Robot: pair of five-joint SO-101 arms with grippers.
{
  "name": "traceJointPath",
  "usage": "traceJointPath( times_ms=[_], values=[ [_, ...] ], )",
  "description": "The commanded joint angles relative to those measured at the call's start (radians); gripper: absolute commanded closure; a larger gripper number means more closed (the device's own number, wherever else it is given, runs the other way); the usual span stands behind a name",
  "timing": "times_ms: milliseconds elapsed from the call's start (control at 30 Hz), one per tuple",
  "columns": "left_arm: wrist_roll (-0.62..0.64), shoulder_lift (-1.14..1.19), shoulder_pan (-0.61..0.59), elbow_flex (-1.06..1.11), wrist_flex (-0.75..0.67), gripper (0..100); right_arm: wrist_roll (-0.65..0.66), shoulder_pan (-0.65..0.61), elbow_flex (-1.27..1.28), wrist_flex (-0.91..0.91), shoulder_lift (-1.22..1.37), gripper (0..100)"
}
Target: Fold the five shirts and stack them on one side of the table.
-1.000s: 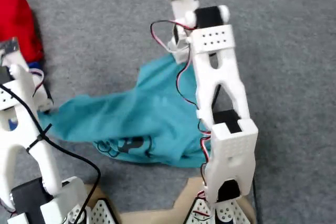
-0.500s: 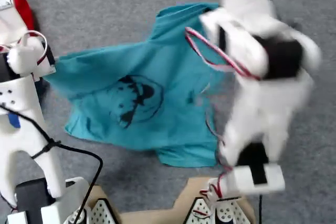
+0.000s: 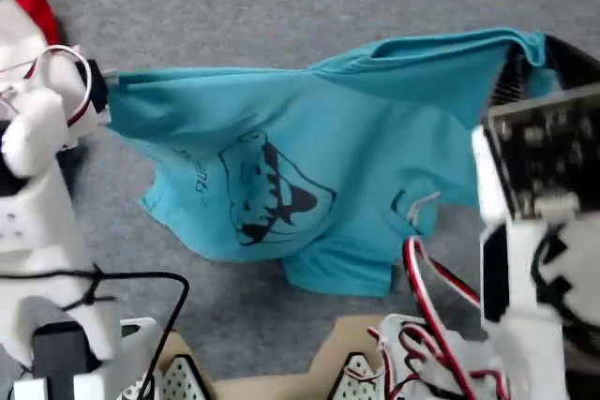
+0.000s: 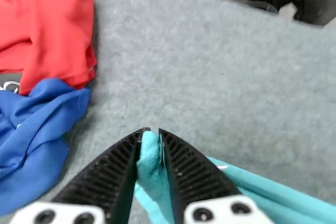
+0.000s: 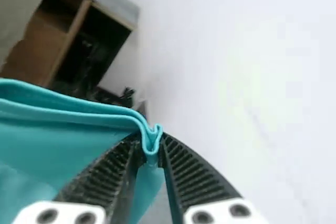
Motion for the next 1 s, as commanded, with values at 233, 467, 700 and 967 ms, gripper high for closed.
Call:
traceJointPath(
  times_ms=[233,467,700,967],
  values=[
    [0.058,-0.171,-0.002,-0.015,0.011,98,0.003,0.039,-0.019,-0.235,-0.005,99.3],
    [0.055,-0.208,-0.005,-0.014,0.011,98,0.006,-0.084,-0.019,-0.419,0.054,99.3],
    [0.057,-0.209,-0.198,-0.028,-0.025,98,0.006,-0.151,-0.019,-0.420,0.120,99.3],
    [0.057,-0.202,-0.249,-0.051,-0.063,98,0.003,-0.148,0.076,-0.141,0.119,99.3]
  ],
)
